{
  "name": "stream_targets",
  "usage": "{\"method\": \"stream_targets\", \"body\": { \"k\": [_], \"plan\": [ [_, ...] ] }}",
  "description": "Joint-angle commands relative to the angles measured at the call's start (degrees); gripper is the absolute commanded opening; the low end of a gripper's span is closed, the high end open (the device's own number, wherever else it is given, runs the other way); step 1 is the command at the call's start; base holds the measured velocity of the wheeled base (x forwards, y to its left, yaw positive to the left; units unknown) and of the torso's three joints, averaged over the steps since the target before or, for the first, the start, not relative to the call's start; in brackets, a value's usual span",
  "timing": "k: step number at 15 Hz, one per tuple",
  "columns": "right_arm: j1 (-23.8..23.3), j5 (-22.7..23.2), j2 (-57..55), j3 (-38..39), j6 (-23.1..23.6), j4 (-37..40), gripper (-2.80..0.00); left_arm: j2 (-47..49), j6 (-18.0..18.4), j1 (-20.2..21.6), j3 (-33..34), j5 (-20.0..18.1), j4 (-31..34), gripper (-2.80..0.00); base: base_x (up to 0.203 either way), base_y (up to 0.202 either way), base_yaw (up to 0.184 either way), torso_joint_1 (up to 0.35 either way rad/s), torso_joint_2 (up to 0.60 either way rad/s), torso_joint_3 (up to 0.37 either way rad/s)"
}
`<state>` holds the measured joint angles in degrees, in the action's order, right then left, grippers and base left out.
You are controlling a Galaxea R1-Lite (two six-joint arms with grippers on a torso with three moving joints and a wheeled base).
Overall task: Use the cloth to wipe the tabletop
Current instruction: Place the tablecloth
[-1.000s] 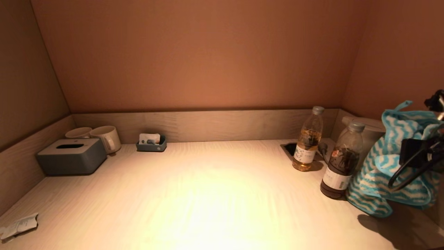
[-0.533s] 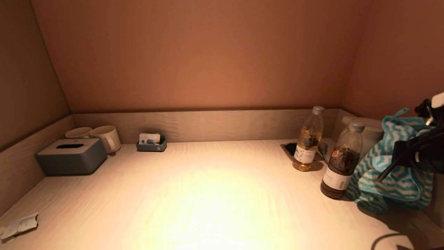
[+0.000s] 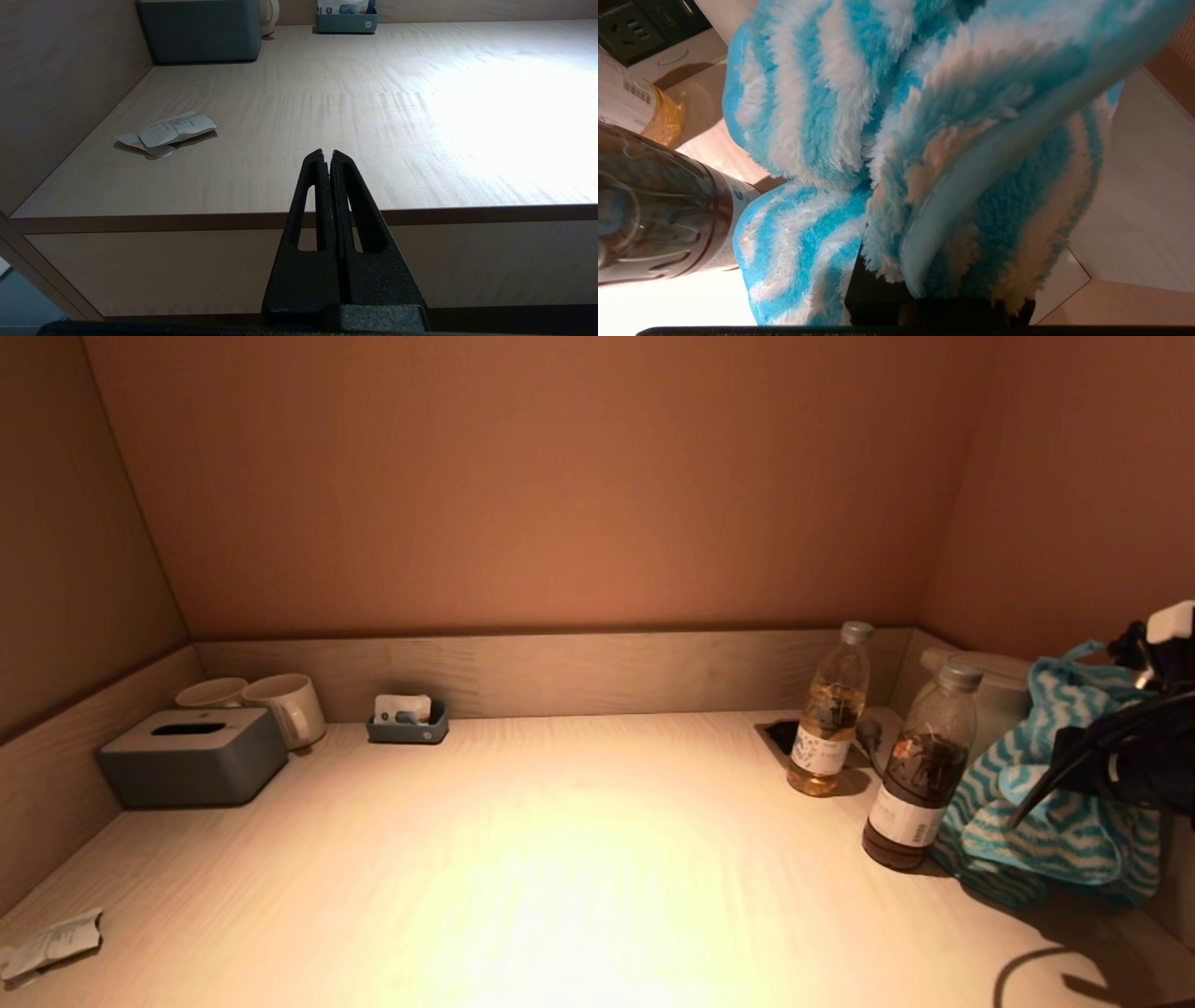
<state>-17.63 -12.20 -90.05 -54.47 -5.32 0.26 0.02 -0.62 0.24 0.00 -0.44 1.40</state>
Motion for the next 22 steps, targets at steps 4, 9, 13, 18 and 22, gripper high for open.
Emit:
{"method": "stream_targets", "body": {
  "k": [4,9,13,18,22],
  "plan": [
    [0.0,0.3,0.3,0.5,0.0,0.1,-2.80,0.0,0.0,0.0,0.0,0.0,0.0,-2.80,0.000,0.000,0.000,0.000,0.00,0.000],
    [0.0,0.3,0.4,0.7,-0.1,0.0,-2.80,0.0,0.0,0.0,0.0,0.0,0.0,-2.80,0.000,0.000,0.000,0.000,0.00,0.000],
    [0.0,0.4,0.7,0.7,-0.1,0.0,0.00,0.0,-0.1,0.0,0.0,0.0,0.0,-2.80,0.000,0.000,0.000,0.000,0.00,0.000],
    [0.0,0.4,1.3,0.7,0.0,0.1,0.00,0.0,-0.1,0.0,0.0,0.0,0.0,-2.80,0.000,0.000,0.000,0.000,0.00,0.000],
    [0.1,0.4,4.3,1.7,0.1,0.3,0.00,0.0,0.0,0.0,0.0,0.0,0.0,-2.80,0.000,0.000,0.000,0.000,0.00,0.000]
  ]
}}
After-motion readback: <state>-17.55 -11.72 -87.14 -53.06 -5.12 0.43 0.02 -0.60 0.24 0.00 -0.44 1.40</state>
